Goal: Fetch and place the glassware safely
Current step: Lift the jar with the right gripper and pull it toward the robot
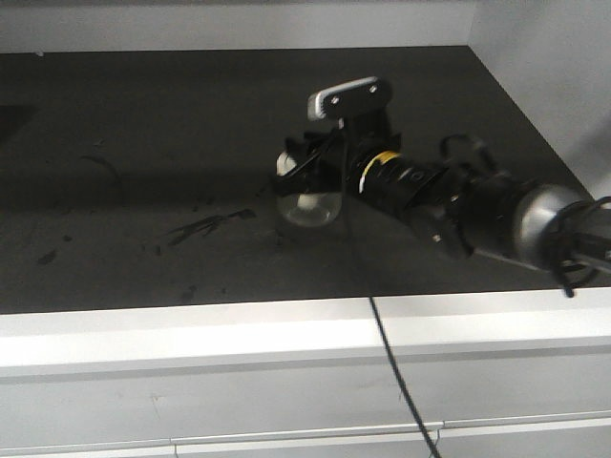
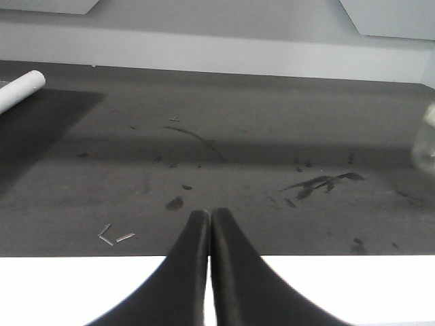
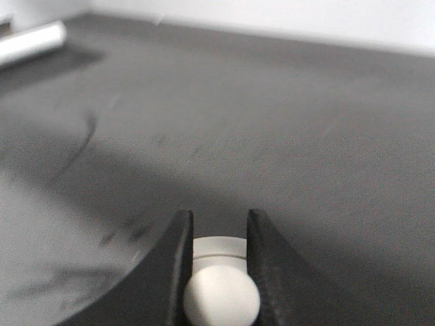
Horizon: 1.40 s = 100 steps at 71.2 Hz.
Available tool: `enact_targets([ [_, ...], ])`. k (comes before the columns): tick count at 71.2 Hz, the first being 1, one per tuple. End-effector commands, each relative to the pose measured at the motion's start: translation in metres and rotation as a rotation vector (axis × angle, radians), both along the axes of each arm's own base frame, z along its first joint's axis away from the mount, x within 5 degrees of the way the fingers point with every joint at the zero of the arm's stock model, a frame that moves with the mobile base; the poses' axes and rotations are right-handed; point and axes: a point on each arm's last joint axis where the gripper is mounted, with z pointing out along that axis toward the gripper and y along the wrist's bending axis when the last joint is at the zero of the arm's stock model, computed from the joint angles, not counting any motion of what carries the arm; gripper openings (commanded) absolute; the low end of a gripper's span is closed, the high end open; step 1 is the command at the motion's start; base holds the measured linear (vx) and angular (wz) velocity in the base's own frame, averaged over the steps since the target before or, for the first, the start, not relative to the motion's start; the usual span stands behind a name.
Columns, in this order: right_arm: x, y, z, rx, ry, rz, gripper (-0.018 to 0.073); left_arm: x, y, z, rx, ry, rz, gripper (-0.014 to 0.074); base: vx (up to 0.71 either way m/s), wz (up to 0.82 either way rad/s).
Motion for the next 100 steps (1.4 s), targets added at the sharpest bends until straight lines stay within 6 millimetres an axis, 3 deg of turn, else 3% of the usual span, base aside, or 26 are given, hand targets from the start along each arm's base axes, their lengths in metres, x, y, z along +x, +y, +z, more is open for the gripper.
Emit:
enact_targets([
  [1,-0.011,-0.015,0.063,0.088,-0.173,-0.002,-0.0001,0.001,0.0,0.015,-0.015,-0.089,0.0,-0.0007,0.0,0.0],
  [21,-0.051,-0.037,0.12,0.03,-0.229,-0.018,-0.0001,0.001,0.0,0.015,-0.015,-0.089,0.0,-0.0007,0.0,0.0],
  [29,-0.079,-0.048,0.125,0.029,-0.258,0.0,-0.0001,0.001,0.0,0.015,-0.015,-0.089,0.0,-0.0007,0.0,0.0],
  [52,-0.163,-0.08,0.086,0.079,-0.216,0.07,-0.0001,0.001,0.0,0.015,-0.015,-0.089,0.0,-0.0007,0.0,0.0],
  [71,-0.224,-0.085,0.051,0.121,-0.197,0.327,-0.0001,0.001,0.0,0.015,-0.015,-0.089,0.0,-0.0007,0.0,0.0],
  [85,-0.236,-0.085,0.03,0.111,-0.11,0.385,-0.0001,0.001,0.0,0.015,-0.015,-0.089,0.0,-0.0007,0.0,0.0],
  [100,-0.234,-0.086,0.029,0.09,-0.108,0.364,-0.0001,0.001,0.0,0.015,-0.015,-0.089,0.0,-0.0007,0.0,0.0],
])
